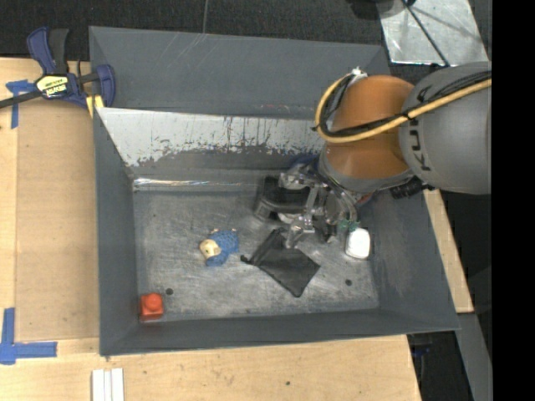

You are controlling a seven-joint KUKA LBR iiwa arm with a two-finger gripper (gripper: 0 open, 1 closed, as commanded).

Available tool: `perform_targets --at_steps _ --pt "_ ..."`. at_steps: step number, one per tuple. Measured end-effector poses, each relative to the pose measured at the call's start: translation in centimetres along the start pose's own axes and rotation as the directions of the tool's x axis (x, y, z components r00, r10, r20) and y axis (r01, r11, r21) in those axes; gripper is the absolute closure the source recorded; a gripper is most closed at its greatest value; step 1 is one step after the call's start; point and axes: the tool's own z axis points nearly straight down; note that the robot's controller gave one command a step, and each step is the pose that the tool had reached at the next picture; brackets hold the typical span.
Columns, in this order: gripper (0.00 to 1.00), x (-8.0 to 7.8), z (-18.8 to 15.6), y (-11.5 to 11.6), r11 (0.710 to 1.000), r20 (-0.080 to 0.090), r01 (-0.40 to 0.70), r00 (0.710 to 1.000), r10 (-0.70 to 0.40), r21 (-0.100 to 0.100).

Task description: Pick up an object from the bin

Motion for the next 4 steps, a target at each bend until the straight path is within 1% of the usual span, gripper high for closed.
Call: perform_targets --at_steps 1,2,3,4 --pt "0.00 -1.9 -0.2 0.9 0.977 -0.031 -0.214 0.976 0.214 0.008" --pt "0.00 -2.5 -1.8 0.4 0.948 -0.034 -0.319 0.947 0.319 0.015" --pt "0.00 -2.0 2.4 0.2 0.869 -0.028 -0.494 0.869 0.494 0.018" --pt "0.00 -2.6 3.1 0.7 0.784 -0.027 -0.620 0.784 0.620 0.018"
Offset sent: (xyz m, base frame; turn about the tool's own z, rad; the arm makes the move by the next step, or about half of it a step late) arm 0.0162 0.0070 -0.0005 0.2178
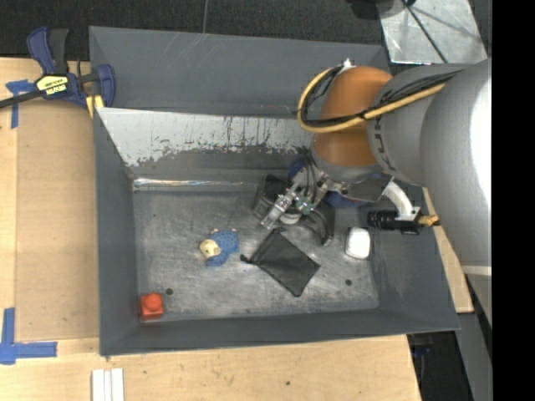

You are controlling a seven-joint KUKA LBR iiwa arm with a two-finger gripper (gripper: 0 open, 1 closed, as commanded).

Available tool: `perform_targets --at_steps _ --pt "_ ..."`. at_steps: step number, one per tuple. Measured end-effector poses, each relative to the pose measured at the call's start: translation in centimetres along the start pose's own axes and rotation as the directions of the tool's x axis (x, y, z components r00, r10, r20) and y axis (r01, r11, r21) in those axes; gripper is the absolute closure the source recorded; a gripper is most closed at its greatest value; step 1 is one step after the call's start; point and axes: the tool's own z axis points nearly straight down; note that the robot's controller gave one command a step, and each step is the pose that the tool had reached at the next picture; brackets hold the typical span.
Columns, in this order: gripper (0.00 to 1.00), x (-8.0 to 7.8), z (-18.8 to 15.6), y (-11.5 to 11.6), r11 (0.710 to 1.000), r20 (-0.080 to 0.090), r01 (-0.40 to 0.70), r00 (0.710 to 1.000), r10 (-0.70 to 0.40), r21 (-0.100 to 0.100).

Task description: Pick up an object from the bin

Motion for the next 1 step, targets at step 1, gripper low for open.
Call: perform_targets --at_steps 1 --pt "1.00 -0.07 -0.09 0.08 1.000 0.002 0.002 1.000 -0.002 -0.001"
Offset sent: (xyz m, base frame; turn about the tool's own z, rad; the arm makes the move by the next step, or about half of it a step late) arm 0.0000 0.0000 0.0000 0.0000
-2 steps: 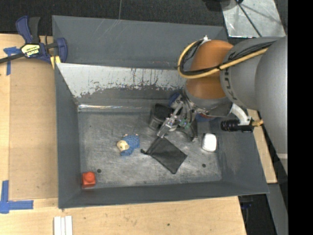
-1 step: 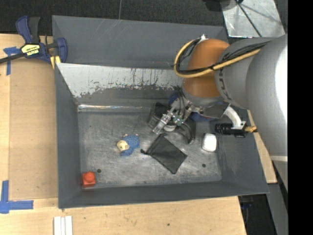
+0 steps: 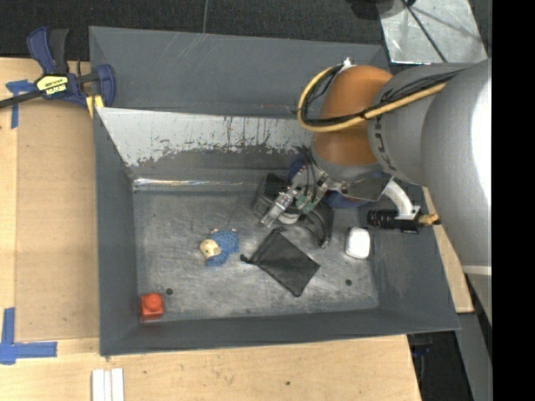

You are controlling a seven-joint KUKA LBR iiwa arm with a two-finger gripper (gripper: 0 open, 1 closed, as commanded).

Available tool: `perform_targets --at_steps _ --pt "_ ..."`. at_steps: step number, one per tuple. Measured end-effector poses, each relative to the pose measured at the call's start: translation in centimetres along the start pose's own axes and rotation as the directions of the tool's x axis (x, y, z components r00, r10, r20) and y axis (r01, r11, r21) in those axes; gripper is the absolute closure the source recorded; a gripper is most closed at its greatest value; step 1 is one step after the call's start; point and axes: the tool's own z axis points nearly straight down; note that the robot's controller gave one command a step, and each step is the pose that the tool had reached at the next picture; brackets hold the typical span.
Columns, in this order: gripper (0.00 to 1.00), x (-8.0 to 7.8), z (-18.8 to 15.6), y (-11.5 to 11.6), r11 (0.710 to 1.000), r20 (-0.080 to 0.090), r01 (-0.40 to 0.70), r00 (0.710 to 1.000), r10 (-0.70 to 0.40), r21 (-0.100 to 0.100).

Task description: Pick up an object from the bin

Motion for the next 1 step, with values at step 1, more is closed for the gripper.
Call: perform_targets --at_steps 1 --pt "1.00 -0.04 -0.35 0.15 1.000 -0.003 0.005 1.000 -0.005 0.008"
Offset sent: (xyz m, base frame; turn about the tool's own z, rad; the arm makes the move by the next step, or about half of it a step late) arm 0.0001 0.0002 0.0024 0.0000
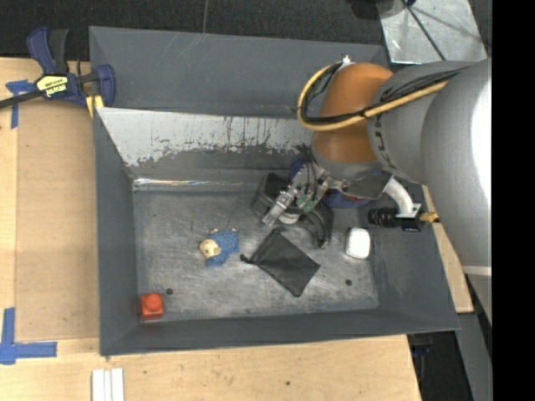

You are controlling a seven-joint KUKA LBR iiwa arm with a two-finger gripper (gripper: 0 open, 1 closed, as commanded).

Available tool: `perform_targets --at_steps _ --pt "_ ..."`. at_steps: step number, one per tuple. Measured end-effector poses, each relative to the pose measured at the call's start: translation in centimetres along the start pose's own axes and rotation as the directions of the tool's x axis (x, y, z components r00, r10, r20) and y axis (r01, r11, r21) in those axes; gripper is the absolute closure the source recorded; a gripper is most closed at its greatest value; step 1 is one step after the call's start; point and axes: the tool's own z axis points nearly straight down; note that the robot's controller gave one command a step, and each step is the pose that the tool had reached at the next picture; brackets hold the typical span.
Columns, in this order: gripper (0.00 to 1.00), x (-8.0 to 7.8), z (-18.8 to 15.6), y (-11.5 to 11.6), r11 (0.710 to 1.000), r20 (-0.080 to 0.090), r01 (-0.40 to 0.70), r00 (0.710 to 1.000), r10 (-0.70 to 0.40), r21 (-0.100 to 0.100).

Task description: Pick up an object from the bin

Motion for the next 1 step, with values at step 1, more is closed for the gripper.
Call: perform_targets --at_steps 1 --pt "1.00 -0.01 -3.33 -0.12 1.000 -0.005 0.002 1.000 -0.002 0.006"
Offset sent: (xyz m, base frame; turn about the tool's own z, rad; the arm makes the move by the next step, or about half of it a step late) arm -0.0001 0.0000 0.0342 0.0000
